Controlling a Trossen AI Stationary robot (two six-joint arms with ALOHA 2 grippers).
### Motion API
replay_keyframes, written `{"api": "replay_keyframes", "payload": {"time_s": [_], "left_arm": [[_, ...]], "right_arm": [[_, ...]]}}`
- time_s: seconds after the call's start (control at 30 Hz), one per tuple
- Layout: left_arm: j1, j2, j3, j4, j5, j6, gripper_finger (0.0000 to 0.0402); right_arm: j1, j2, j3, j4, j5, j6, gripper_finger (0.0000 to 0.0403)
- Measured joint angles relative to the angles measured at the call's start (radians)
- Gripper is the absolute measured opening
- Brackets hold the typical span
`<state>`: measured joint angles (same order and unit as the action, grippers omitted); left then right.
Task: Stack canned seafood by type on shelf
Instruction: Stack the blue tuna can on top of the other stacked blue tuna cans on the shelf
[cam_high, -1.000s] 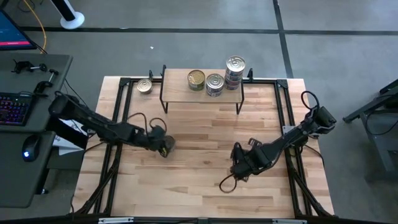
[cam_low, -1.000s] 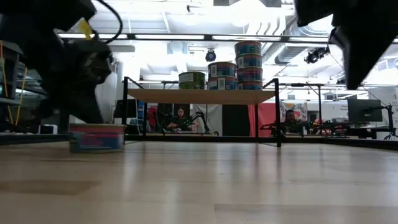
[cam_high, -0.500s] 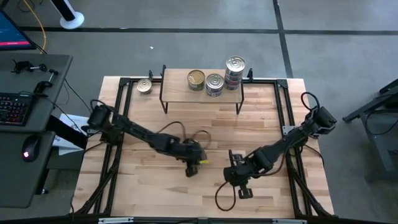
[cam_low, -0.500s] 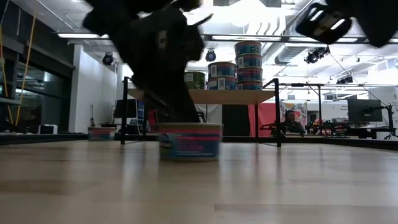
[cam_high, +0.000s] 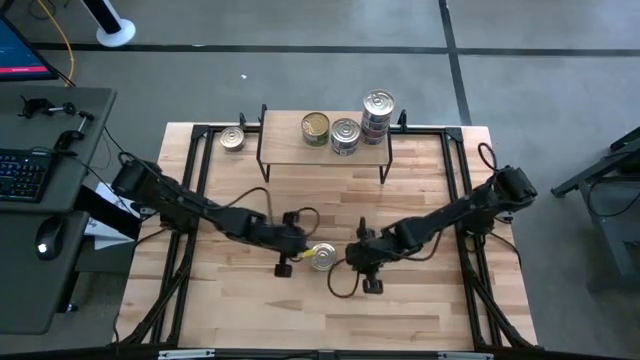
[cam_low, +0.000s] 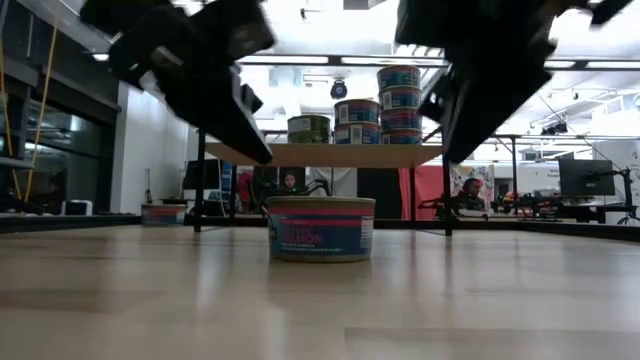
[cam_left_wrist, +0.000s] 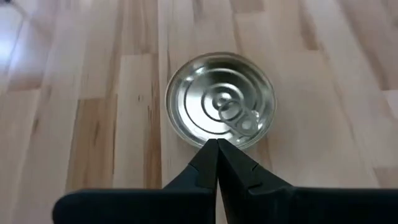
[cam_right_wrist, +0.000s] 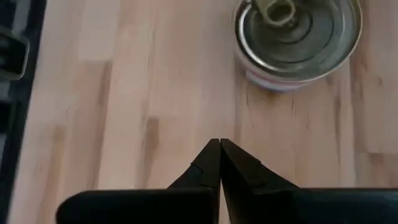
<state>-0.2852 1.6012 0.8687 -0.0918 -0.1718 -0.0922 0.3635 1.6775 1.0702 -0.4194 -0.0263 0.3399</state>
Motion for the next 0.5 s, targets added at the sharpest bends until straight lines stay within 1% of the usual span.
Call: {"api": "replay_keyframes", "payload": {"time_s": [0.1,0.17,0.3,0.37,0.43,0.5], "left_arm": [[0.001,-0.046,-0.125,0.212,0.0,0.043,0.0],[0.001,-0.053,-0.167,0.312,-0.003,0.068,0.0],[0.006,-0.011,-0.184,0.365,0.002,0.108,0.0],[0.011,0.027,-0.183,0.389,0.026,0.124,0.0],[0.01,0.064,-0.183,0.42,0.06,0.125,0.0],[0.006,0.093,-0.178,0.432,0.071,0.114,0.0]], "right_arm": [[-0.034,0.0,-0.11,0.184,0.034,0.024,0.0],[-0.053,0.0,-0.166,0.271,0.056,0.027,0.0],[-0.076,0.009,-0.236,0.369,0.085,0.022,0.0],[-0.086,0.024,-0.25,0.406,0.086,0.025,0.0],[-0.091,0.047,-0.249,0.407,0.086,0.026,0.0],[-0.089,0.072,-0.246,0.41,0.078,0.026,0.0]]}}
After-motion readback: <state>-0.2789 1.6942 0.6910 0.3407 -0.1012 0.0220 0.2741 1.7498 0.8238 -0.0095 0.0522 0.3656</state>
